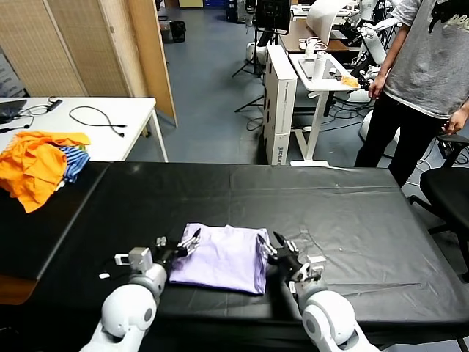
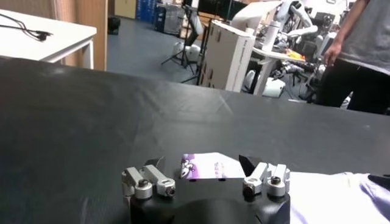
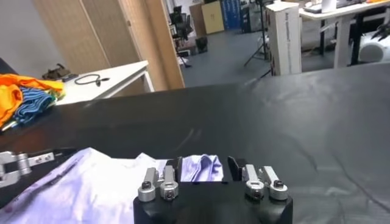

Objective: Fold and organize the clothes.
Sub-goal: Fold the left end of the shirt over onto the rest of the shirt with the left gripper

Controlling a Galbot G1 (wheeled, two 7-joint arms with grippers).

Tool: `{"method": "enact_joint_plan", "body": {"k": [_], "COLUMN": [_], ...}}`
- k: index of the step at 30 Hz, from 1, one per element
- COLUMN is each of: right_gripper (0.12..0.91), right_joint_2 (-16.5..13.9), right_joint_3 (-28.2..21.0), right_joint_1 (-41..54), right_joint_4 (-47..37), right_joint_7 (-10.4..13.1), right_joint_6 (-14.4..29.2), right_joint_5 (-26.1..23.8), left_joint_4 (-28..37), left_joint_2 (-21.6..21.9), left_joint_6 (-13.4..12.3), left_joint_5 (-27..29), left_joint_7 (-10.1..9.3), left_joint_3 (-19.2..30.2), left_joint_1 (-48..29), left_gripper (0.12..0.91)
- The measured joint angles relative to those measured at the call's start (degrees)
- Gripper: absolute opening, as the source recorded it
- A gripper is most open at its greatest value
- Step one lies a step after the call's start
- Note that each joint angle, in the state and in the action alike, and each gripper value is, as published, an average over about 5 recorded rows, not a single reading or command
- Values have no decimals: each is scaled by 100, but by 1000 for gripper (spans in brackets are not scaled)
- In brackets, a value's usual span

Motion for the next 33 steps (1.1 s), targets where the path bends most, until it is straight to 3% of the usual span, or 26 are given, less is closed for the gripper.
{"method": "enact_joint_plan", "body": {"k": [8,11,14,18,21,26,28,33], "right_gripper": [580,534,419,198,140,143,184,467], "right_joint_2": [76,90,106,143,165,168,149,20], "right_joint_3": [-6,-6,-1,33,51,66,92,231], "right_joint_1": [36,35,39,34,0,-57,-78,-192], "right_joint_4": [-114,-153,-187,-208,-227,-156,-87,158], "right_joint_7": [-10,-21,-29,95,186,-43,-173,-359], "right_joint_6": [-3,0,25,32,14,223,360,596], "right_joint_5": [-49,-76,-128,-271,-362,-287,-250,-224], "left_joint_4": [311,413,465,459,408,311,265,111], "left_joint_2": [-31,-28,-27,-31,-31,-21,-24,-82], "left_joint_6": [-10,-10,-11,-15,-23,-51,-88,-243], "left_joint_5": [27,17,11,12,15,16,13,-18], "left_joint_7": [15,16,17,16,16,18,38,192], "left_joint_3": [70,76,77,76,62,24,-1,-114], "left_joint_1": [-233,-302,-329,-314,-271,-202,-168,-17], "left_gripper": [907,899,861,842,862,902,906,907]}}
